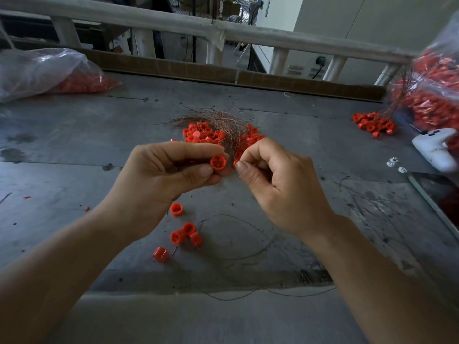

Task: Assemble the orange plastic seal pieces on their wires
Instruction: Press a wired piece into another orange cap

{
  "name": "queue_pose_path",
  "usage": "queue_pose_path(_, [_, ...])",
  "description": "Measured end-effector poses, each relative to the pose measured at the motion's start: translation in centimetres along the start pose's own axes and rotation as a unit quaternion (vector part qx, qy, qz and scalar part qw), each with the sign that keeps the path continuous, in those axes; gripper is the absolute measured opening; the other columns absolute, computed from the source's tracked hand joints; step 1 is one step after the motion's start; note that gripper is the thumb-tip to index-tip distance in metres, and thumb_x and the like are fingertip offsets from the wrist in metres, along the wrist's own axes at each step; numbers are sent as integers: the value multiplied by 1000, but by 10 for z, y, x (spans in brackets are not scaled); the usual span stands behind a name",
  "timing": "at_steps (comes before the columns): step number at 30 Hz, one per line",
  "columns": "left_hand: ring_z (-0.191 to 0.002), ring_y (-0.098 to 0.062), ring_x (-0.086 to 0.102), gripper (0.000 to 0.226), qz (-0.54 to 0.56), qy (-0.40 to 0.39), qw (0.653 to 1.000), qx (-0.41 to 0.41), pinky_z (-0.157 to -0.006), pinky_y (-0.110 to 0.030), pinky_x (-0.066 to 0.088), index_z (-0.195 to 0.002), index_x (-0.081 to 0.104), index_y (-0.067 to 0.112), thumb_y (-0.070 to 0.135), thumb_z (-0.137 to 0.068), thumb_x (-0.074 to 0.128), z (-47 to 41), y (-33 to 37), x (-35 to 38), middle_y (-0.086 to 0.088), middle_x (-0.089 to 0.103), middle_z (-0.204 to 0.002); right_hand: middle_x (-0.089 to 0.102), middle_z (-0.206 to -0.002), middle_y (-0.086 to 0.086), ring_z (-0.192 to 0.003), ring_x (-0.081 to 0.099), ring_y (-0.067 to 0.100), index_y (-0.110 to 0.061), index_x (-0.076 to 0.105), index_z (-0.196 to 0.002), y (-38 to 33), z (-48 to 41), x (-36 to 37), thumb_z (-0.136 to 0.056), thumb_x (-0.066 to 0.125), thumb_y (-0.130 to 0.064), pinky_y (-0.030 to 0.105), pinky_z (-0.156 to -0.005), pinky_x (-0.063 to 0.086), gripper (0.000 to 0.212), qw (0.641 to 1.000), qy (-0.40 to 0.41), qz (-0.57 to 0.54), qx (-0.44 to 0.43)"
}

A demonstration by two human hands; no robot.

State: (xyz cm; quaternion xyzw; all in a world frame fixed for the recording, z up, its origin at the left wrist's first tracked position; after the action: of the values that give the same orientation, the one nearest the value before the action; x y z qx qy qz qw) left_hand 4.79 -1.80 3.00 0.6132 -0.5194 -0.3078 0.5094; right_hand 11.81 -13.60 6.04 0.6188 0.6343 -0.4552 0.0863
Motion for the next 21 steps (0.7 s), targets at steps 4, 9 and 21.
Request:
queue_pose_path(4, [-79, -14, 70, 28, 8, 11, 1000, -7, -68, -16, 53, -83, 76, 19, 17, -57, 67, 0, -1, -1, -3, 74, -82, 36, -53, -22, -44, 42, -2, -14, 57, -79, 0, 0, 0, -86, 53, -22, 10, -45, 32, 12, 1000, -3, -1, -1])
queue_pose_path(9, [-75, -14, 70, 29, 35, 8, 999, -24, -65, -18, 54, -81, 76, 17, 15, -54, 67, -1, -1, 0, -4, 73, -77, 38, -55, -22, -48, 43, -3, -9, 59, -78, -3, 0, 1, -84, 53, -13, 7, -47, 31, 9, 999, -15, -29, -10])
queue_pose_path(21, [-73, -13, 70, 22, 88, -56, 993, -55, -62, -17, 54, -78, 75, 13, 9, -59, 64, 2, -2, 11, -8, 72, -80, 51, -49, -14, -49, 46, 5, -25, 58, -71, 11, 2, 13, -86, 59, -10, 29, -50, 41, 21, 967, -102, -196, 125])
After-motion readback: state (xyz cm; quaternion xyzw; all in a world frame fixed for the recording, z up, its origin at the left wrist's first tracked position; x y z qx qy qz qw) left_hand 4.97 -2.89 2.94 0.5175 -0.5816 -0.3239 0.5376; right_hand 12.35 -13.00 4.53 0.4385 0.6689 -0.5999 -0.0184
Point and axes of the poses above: each hand's wrist, its own z-axis away from the middle knuckle, its own x-axis out of the palm, y = z × x, the point moved 7 cm from there along -z, towards the middle knuckle
